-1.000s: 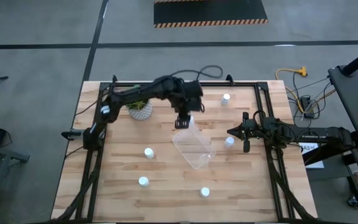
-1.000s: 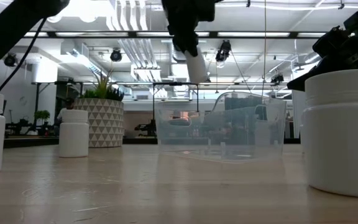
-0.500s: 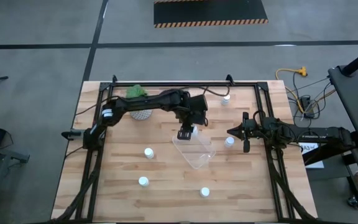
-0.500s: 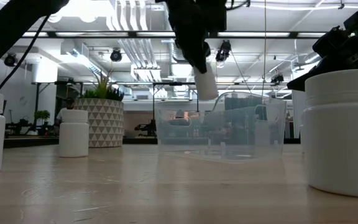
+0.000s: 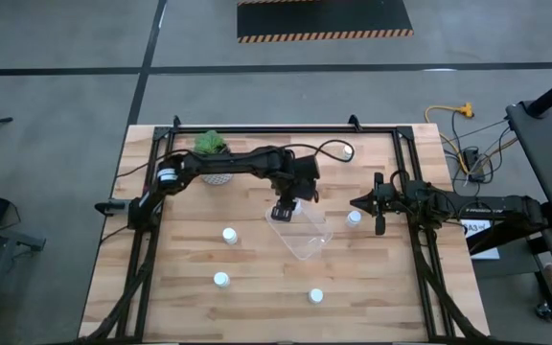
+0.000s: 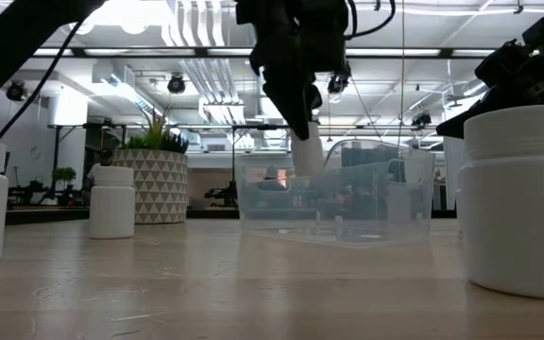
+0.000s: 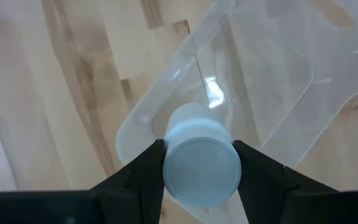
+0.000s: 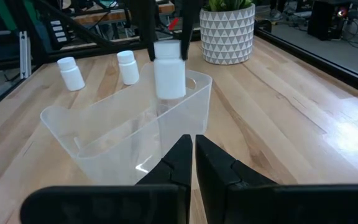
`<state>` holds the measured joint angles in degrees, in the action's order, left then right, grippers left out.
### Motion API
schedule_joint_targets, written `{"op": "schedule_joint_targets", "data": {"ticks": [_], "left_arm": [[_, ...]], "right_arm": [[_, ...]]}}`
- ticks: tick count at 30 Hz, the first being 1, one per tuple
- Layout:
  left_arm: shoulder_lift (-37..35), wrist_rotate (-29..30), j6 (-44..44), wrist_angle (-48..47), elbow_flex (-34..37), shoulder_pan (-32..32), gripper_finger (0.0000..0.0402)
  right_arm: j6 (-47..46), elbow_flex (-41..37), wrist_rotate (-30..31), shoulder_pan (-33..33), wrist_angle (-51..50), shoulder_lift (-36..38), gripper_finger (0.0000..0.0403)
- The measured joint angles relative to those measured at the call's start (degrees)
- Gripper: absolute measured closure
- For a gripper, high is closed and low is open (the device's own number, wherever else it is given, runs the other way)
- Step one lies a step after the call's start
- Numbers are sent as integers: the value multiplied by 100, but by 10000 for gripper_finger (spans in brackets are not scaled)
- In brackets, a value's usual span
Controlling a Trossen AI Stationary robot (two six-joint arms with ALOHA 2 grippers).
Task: Pick and place pill bottles into a basket
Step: Put the white medicine bottle in the transparent bin
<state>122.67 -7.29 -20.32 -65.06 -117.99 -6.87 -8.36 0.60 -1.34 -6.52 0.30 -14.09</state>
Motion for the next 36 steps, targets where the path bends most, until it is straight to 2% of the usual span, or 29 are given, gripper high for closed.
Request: {"op": "schedule_joint_targets", "data": {"ticks": [7, 17, 30, 36], "left_arm": [[-2, 4, -4, 360, 327, -2, 251], [-2, -13, 165, -368, 368, 31, 251], [-2, 14, 316, -285, 503, 280, 251], [-4, 396, 321, -166, 576, 473, 255]], "right_arm": [[-7, 1, 0, 0, 0, 0, 390], [-20, 2, 0, 0, 0, 4, 390], [0, 0, 0, 0, 0, 2, 390], [0, 1, -1, 0, 0, 2, 390]]}}
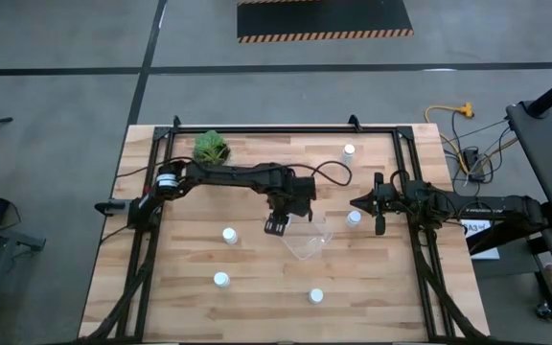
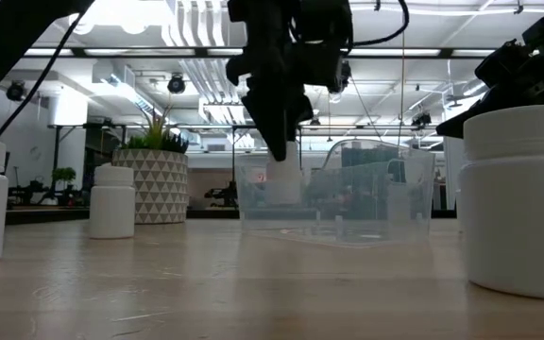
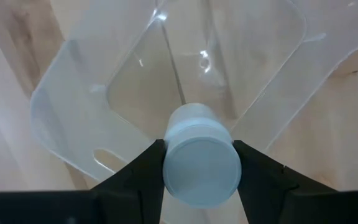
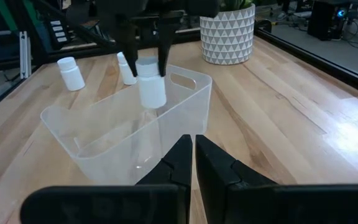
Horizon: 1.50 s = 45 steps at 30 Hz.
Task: Pick and place pill bottles into a basket
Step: Put the white medicine bottle in the transparent bin
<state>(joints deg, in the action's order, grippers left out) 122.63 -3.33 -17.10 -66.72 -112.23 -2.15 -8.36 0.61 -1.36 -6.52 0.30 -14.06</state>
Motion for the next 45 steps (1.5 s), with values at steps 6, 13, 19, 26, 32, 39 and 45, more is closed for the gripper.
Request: {"op": "schedule_joint_targets", "data": {"ticks": [6, 13, 19, 26, 32, 39, 45], "left_arm": [[0, 43, 13, 130, 352, 45, 256], [0, 238, 28, 205, 618, 39, 256], [-26, 231, 55, 277, 737, 39, 256], [-26, 101, 179, 328, 728, 39, 215], [-27, 87, 184, 326, 728, 39, 170], [-219, 90, 195, 249, 596, 43, 160], [-501, 74, 225, 74, 320, 50, 160]], "right_arm": [[-2, -1, -1, 0, 0, -4, 390], [-22, -1, -1, 0, 0, -3, 390], [-24, 0, -1, 1, 0, -2, 390], [-46, 0, -1, 2, 0, -2, 390], [-50, 1, -1, 0, 0, -2, 390], [-54, -1, -1, 0, 0, -2, 390], [-66, -1, -1, 0, 0, -2, 390]]}}
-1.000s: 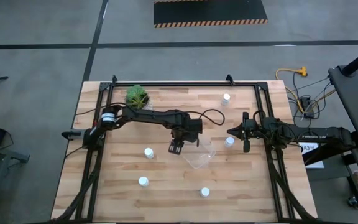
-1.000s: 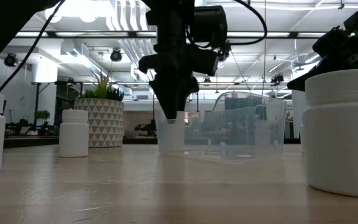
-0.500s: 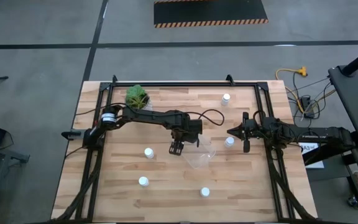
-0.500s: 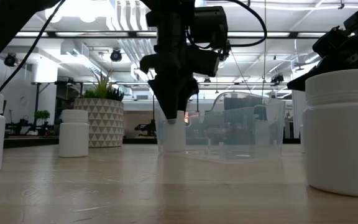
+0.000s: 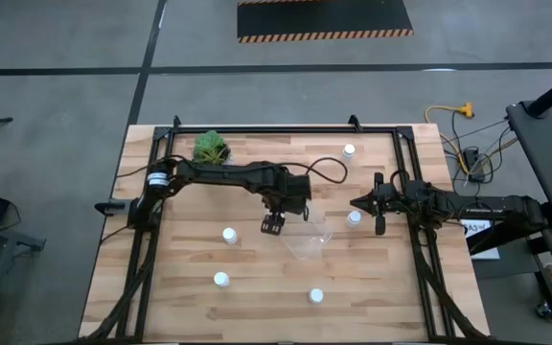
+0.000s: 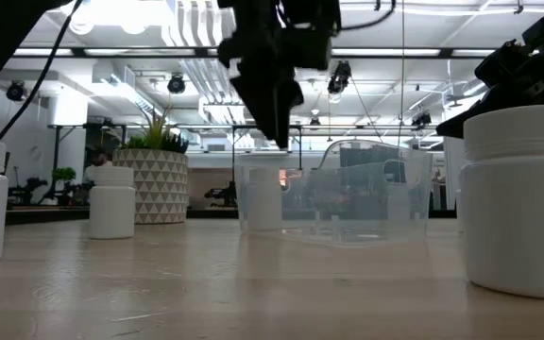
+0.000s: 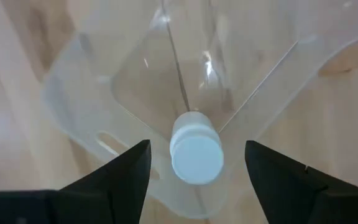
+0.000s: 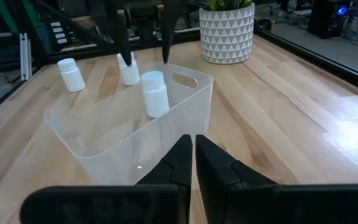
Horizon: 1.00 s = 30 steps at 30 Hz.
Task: Pick and place pill bottles into a basket
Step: Put the white medicine bottle in the transparent bin
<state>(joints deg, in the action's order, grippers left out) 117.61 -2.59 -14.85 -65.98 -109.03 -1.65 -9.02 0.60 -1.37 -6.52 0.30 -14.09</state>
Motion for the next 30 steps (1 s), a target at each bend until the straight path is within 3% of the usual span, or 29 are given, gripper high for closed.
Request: {"op": "schedule_joint_targets", "data": {"ticks": [8, 13, 30], "left_arm": [[-564, -7, 728, -690, 15, 107, 159], [-939, 279, 1082, -618, 448, 247, 159], [-2855, 530, 2994, 995, 3500, 933, 159]], "right_arm": [[17, 1, -1, 2, 0, -28, 390], [14, 0, -10, 1, 2, -75, 390], [0, 1, -13, 1, 4, -173, 390]]}}
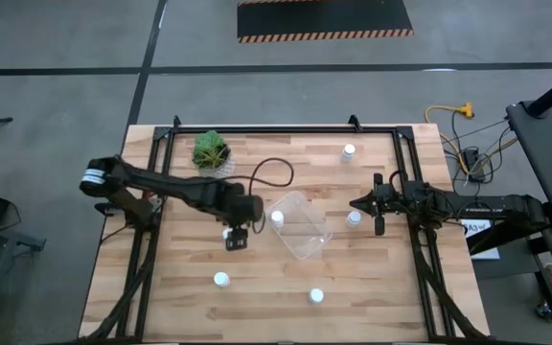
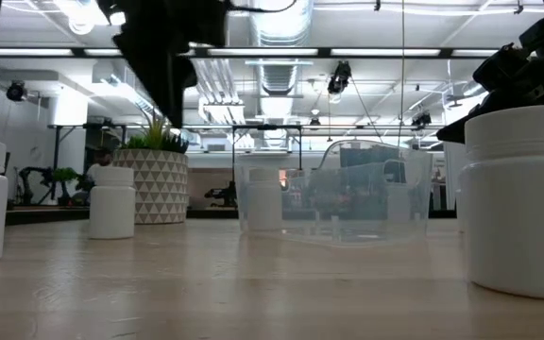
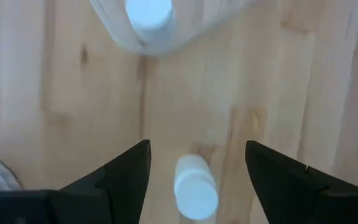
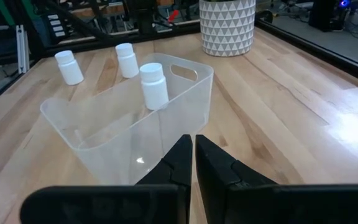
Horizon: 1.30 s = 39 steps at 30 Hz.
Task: Pick and place pill bottles into a basket
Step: Put the white medicine bottle in the transparent bin
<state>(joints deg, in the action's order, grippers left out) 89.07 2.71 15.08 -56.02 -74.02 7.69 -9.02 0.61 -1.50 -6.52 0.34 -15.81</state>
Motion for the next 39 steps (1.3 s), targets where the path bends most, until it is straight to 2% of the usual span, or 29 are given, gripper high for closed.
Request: {"op": "schedule_joint_targets", "data": {"ticks": [5, 13, 25, 31, 39], "left_arm": [[-51, 21, 403, 5, 447, 278, 159], [-34, 27, 426, 5, 693, 541, 159], [-102, 358, 390, 80, 1211, 559, 159], [-110, 371, 350, 543, 1350, 559, 159], [-110, 366, 411, 617, 1546, 557, 159]], "right_arm": [[0, -1, 0, 0, 2, -8, 390], [0, -1, 2, 1, 4, -9, 390], [-4, -1, 4, 1, 20, -9, 390], [-99, -1, 17, 1, 26, -9, 390], [-109, -1, 15, 1, 31, -9, 390]]}}
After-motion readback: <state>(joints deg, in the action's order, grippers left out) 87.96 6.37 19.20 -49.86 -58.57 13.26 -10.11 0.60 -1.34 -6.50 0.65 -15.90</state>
